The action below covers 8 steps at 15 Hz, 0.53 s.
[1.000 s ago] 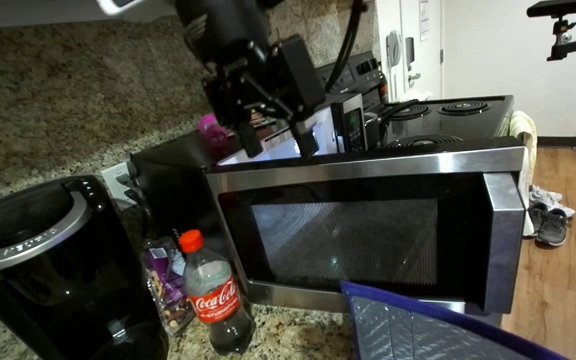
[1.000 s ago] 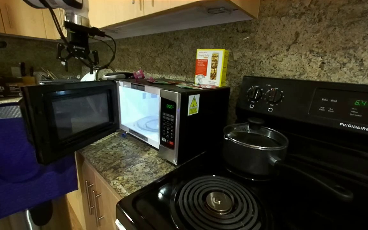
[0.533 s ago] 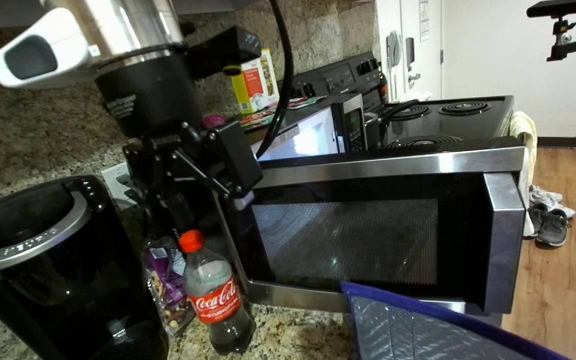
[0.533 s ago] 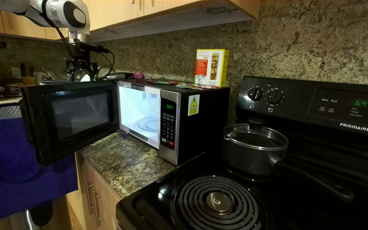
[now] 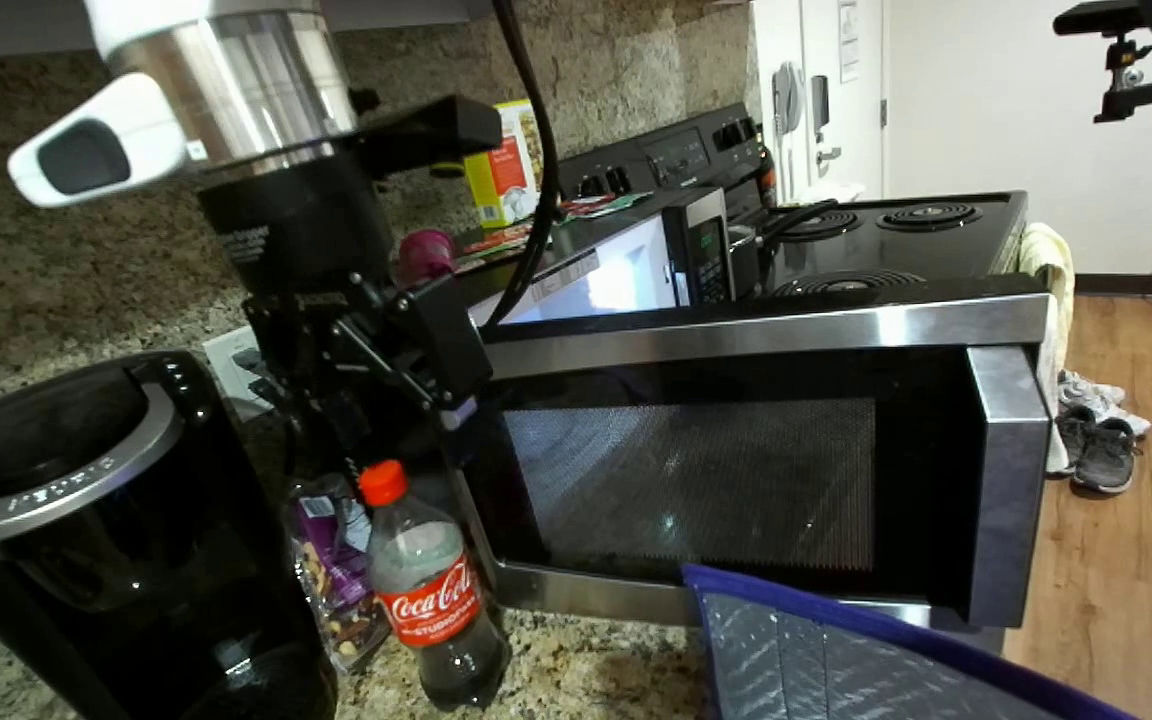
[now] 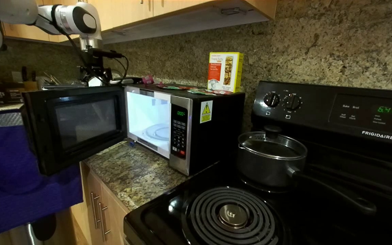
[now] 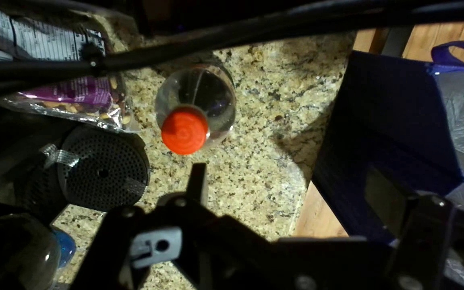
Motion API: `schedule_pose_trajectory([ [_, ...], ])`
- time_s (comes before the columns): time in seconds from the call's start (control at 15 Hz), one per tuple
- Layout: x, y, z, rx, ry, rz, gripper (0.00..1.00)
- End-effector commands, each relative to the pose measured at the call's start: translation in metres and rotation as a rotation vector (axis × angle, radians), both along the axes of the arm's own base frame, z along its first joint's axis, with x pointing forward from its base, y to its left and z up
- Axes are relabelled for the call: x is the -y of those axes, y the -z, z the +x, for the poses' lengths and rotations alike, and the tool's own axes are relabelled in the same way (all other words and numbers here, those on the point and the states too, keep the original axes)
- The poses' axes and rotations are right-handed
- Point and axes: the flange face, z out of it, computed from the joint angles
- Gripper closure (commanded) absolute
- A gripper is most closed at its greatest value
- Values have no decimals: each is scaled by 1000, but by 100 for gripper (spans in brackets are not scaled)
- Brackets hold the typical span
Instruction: Put the bottle inside the blue bag
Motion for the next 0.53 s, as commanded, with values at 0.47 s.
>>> schedule_pose_trajectory([
  [0.47,-16,43,15,42,-79,0,0],
])
